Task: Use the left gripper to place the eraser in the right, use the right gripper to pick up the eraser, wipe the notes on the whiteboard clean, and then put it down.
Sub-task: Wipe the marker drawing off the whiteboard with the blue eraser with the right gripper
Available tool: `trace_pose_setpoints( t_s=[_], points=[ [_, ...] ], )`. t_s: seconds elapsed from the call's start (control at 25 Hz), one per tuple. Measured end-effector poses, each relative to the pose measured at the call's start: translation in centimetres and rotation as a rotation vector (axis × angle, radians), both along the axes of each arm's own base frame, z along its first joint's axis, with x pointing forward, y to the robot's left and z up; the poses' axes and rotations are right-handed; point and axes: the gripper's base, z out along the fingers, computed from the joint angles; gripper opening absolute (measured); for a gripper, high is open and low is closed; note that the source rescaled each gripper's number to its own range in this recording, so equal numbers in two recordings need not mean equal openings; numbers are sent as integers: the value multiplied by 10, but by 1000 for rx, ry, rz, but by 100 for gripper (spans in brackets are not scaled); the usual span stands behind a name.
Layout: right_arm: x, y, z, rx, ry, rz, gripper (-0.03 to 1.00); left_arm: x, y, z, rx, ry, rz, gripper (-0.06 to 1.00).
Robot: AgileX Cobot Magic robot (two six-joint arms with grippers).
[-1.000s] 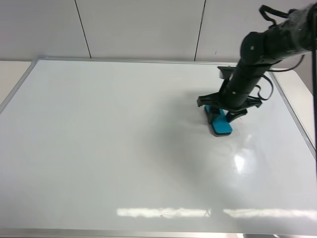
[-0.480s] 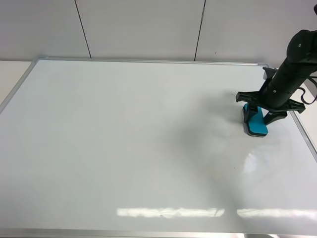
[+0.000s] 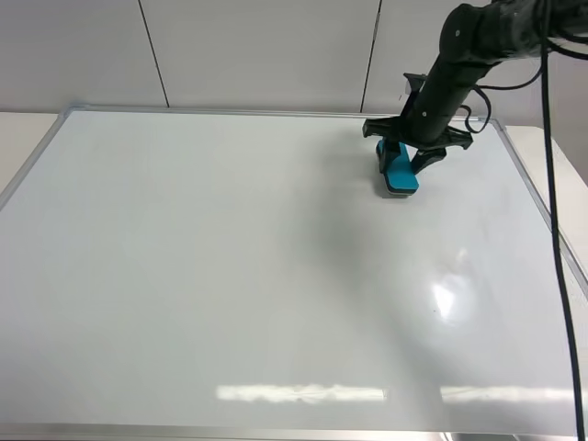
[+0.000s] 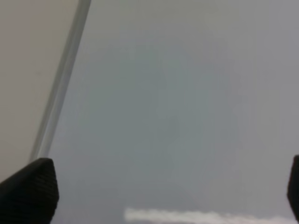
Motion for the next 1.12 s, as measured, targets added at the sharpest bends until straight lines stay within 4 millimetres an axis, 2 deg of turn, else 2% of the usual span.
trace_pose_setpoints(
  t_s=[0.16,0.24,0.56,0.72,0.88,1.12],
  points=[
    [10,4,-8,-11,53,32,5,0,0,0,0,0,0,100],
    [12,-2,-8,-17,57,27,5,0,0,0,0,0,0,100],
    [22,-76,-7,-112,62,-74,5,0,0,0,0,0,0,100],
    [19,-103,-8,-154,105,-104,5,0,0,0,0,0,0,100],
    [20,-104,-8,-154,102,-107,5,0,0,0,0,0,0,100],
    [27,-64,-18,-146,42,-28,5,0,0,0,0,0,0,100]
  ],
)
